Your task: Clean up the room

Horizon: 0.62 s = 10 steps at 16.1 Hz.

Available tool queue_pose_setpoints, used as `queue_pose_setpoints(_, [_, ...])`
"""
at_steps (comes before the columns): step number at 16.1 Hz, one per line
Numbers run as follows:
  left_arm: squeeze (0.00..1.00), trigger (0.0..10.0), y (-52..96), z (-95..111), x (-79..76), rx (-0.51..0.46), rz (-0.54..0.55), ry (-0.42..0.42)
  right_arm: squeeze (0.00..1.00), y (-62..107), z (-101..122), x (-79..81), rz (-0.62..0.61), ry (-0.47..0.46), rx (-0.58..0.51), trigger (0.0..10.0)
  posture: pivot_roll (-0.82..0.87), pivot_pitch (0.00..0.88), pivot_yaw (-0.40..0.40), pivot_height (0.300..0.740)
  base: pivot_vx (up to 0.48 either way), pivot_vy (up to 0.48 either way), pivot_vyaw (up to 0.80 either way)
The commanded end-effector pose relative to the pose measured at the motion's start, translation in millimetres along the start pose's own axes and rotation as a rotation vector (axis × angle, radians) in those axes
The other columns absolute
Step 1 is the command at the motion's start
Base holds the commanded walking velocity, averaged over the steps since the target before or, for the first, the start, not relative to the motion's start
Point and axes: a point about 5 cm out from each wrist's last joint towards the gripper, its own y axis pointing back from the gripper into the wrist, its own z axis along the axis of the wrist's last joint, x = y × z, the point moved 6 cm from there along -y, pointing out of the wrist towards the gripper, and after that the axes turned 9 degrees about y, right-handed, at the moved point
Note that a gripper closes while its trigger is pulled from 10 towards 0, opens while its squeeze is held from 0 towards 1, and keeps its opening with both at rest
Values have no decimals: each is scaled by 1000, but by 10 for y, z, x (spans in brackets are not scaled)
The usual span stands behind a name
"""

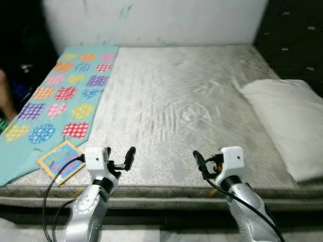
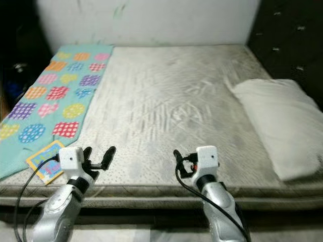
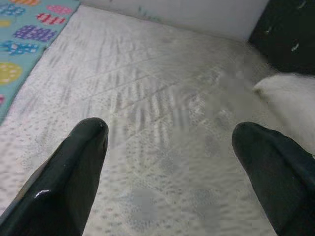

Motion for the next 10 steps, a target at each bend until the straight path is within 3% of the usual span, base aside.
queue_pose_setpoints(1, [0,10000,-35,26,-74,-7,-23,0,0,44,-52,-61,-12,3,18,10000,-116,0,40,740,405,0,0])
queue_pose_setpoints(5, [0,10000,-33,36,-57,-14,-9,3,0,44,-52,-61,-14,0,19,10000,-117,0,40,740,353,0,0])
queue_pose_setpoints(10, [0,10000,-44,34,-1,-9,25,17,0,34,-52,-52,-9,-6,21,10000,-113,0,39,740,0,0,0])
